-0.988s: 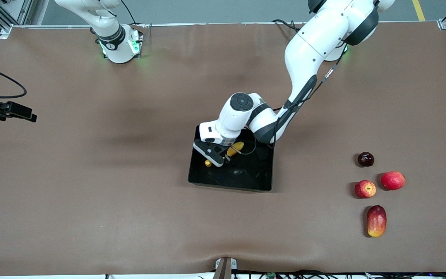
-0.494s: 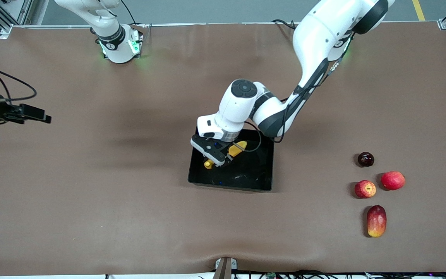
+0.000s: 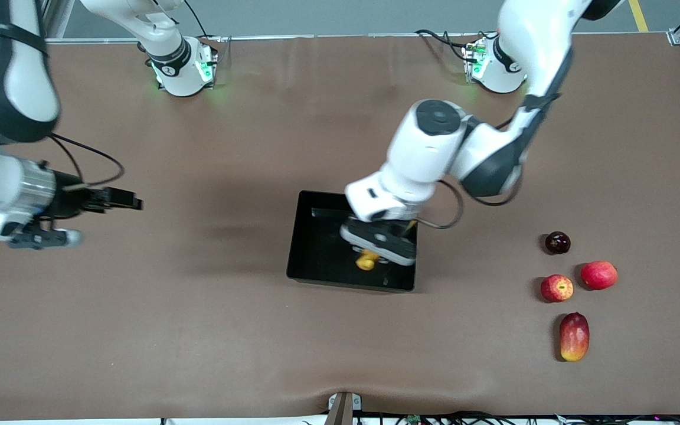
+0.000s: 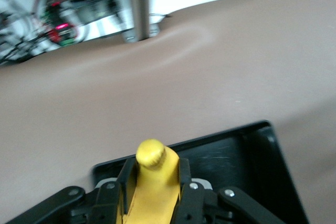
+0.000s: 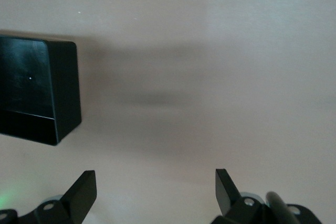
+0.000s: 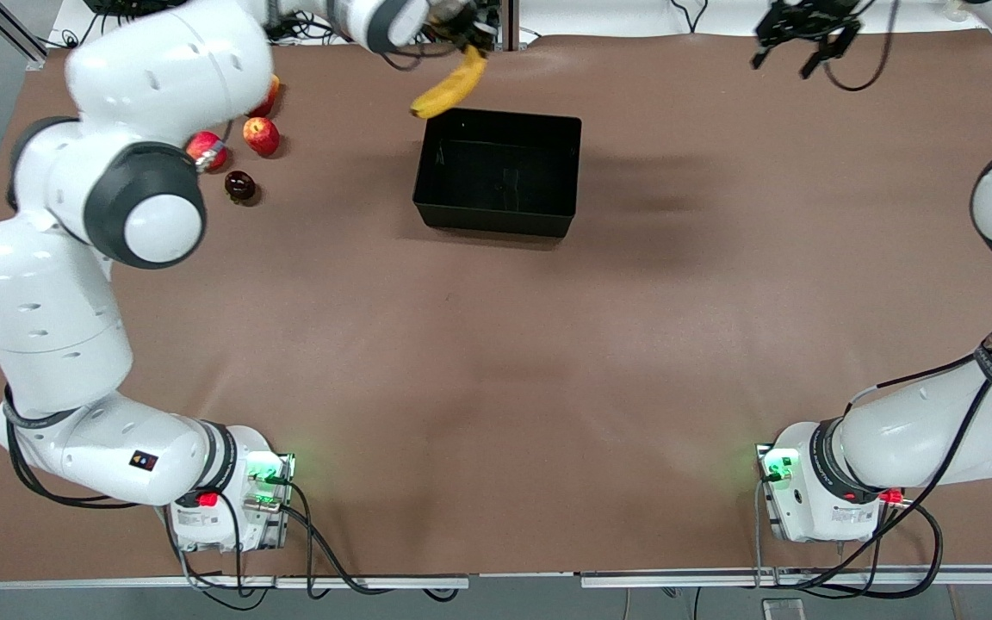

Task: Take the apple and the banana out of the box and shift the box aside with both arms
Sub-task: 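Lift the banana with the left gripper while the right gripper reaches the tray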

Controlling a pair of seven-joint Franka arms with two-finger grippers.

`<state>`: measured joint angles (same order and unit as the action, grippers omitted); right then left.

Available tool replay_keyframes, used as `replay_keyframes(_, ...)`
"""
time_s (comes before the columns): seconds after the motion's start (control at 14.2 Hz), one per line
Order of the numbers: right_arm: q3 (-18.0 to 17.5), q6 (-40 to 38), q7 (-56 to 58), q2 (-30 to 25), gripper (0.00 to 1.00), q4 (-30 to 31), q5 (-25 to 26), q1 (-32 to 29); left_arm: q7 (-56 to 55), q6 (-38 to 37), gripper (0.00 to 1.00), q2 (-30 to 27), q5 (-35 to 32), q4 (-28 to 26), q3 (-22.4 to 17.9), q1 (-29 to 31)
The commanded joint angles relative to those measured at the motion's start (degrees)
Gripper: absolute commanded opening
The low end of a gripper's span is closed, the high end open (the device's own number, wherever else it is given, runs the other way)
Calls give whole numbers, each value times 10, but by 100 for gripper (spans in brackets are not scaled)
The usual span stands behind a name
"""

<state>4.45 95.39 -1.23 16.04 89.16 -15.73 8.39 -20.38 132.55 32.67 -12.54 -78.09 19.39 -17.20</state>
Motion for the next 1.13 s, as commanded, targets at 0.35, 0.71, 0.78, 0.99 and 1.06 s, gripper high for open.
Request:
replay_keyframes(0.35,6,174,-172,119,100,-10,-3,166,-20,-21,0,-4,50,-111,7,140)
replay_keyframes(0.71,6,262,-198,199,100,-9,-2,225,-10,-21,0,28,43,-145,6,231)
replay_keyframes(0.78,6,281,-201,210,100,-9,-2,230,9,-21,0,38,42,-147,6,251)
replay_keyframes(0.99,6,308,-204,234,100,-14,-8,252,40,-9,0,70,54,-145,7,283)
replay_keyframes(1.06,6,308,-208,239,100,-14,-7,256,40,-3,0,75,65,-145,7,283)
